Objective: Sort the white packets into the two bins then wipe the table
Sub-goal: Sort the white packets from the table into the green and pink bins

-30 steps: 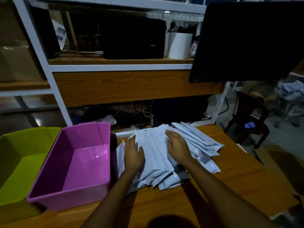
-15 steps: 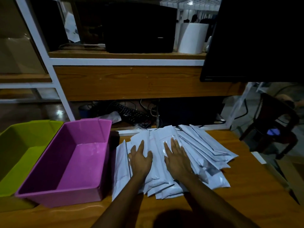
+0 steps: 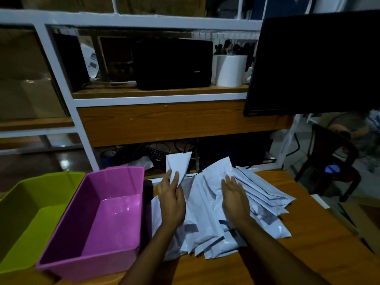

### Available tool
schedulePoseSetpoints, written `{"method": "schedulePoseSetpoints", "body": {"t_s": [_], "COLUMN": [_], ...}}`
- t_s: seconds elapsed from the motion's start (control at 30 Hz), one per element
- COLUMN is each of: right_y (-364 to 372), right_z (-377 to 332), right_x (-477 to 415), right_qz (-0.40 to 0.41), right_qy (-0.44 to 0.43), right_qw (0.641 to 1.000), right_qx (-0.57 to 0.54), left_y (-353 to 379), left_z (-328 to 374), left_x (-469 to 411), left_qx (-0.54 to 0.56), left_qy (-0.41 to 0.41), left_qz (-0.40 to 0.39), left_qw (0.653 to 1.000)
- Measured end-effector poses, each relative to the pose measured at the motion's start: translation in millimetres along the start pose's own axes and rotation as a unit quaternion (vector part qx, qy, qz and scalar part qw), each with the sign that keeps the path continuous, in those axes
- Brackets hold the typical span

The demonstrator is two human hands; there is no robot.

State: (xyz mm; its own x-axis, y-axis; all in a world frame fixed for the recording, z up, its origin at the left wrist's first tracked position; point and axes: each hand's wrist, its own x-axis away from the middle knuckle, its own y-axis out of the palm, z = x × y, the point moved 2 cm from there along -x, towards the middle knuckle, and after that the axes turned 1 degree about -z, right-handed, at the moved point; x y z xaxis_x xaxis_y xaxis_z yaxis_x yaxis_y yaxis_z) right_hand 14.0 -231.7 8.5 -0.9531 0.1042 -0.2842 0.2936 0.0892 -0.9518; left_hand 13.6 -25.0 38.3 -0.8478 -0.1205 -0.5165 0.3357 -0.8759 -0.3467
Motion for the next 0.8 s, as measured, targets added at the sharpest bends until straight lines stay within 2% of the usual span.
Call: {"method": "schedulePoseSetpoints", "body": {"t_s": [0.13, 0.37, 0.57, 0.8], "right_y": [-45.0, -90.0, -94.6, -97.2], "right_z": [-5.3, -68.1, -144.2, -225.1], "right_x": [2.7, 43.8, 99.6, 139.0], "right_qz": [0.089, 0.209, 0.227, 0.228], "right_qy": [0.034, 0.051, 0.044, -0.010], "right_qw": [0.995, 0.972, 0.954, 0.935], "right_qx": [-0.003, -0.096, -0.189, -0.270], "left_y": [-32.1, -94.2, -148.1, -231.6], "left_z": [15.5, 20.8, 11.8, -1.2], "left_x": [-15.3, -18.4, 3.2, 30.6], "left_qx": [-0.020, -0.002, -0.031, -0.083], "left_qy": [0.081, 0.113, 0.144, 0.139], "left_qz": [-0.014, -0.031, -0.039, 0.010], "left_qw": [0.996, 0.993, 0.988, 0.987]}}
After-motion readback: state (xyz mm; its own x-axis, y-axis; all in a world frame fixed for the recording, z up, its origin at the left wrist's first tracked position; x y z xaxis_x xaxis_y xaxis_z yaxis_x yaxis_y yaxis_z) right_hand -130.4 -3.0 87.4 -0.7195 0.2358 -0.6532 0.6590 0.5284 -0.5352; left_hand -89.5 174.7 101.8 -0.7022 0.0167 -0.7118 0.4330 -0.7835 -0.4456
